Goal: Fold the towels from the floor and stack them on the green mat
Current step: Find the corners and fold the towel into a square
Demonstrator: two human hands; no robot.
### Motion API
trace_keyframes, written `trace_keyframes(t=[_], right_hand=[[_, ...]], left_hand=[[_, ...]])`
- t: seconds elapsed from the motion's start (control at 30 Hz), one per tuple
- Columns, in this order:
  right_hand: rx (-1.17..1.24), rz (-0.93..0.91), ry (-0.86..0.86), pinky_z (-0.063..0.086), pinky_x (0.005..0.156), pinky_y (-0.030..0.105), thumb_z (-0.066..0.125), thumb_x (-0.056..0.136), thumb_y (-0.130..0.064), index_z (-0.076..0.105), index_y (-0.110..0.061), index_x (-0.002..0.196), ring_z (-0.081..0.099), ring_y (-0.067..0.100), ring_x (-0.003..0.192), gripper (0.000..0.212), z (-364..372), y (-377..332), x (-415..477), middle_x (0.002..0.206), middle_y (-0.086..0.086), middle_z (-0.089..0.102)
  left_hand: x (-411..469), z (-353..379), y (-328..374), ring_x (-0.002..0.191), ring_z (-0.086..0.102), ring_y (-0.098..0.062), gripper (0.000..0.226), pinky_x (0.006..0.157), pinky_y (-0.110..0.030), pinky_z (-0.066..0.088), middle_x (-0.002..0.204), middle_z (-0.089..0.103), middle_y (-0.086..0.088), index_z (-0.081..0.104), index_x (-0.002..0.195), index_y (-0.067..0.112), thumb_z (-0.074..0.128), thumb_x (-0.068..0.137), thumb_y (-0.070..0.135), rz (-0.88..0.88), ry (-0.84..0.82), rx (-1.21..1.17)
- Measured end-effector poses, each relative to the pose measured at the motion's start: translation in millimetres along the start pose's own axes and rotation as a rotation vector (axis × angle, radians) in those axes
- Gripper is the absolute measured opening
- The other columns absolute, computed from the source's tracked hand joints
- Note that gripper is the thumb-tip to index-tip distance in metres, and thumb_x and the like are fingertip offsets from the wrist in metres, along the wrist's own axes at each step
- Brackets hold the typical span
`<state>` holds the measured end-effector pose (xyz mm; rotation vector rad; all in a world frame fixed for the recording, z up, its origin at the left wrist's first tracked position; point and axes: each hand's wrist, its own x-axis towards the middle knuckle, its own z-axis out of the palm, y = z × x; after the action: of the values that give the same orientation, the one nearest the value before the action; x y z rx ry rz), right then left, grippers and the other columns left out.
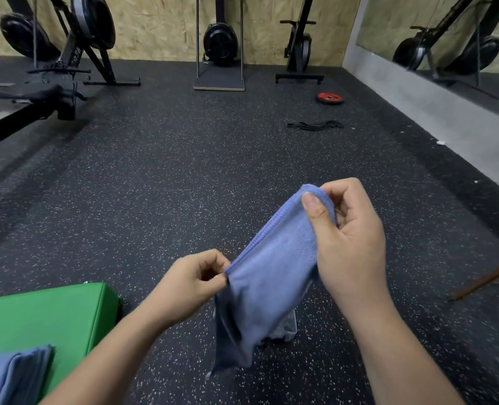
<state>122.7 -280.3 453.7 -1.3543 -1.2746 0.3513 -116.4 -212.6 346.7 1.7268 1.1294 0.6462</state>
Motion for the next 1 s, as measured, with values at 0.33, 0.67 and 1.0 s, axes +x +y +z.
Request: trace_keyframes(t=[0.33,0.67,1.0], right_hand=[[-0.194,0.135,-0.470,0.049,0.070,0.017,0.076,0.096,-0.044,0.057,-0.044,0.126,0.064,-0.001,0.077,0.035,16,4,-9,0.080,-0.017,0.063],[-0.271,0.153,-0.616,0.057,0.069,0.045,0.067,0.096,-0.038,0.065,-0.031,0.090,0.064,0.013,0.070,0.009,37,8,-15,0.076,-0.007,0.070],[-0.111,0.105,-0.287,0.052,0.067,0.035,0.070,0.096,-0.019,0.068,-0.018,0.084,0.062,0.013,0.069,0.013,26,3,-3,0.071,-0.006,0.066]], left_hand=[[-2,-13,27,0.079,0.066,-0.011,0.005,0.080,-0.037,0.052,0.086,0.077,-0.004,0.078,0.097,0.023,0.078,0.099,0.027,0.137,0.169,-0.088],[-10,-10,47,0.074,0.059,-0.014,0.013,0.069,-0.034,0.047,0.079,0.072,-0.003,0.076,0.096,0.018,0.083,0.095,0.030,0.190,0.156,-0.186],[-7,-20,22,0.070,0.056,-0.012,0.014,0.069,-0.033,0.044,0.084,0.078,-0.005,0.078,0.095,0.024,0.066,0.088,0.027,0.070,0.068,-0.024]])
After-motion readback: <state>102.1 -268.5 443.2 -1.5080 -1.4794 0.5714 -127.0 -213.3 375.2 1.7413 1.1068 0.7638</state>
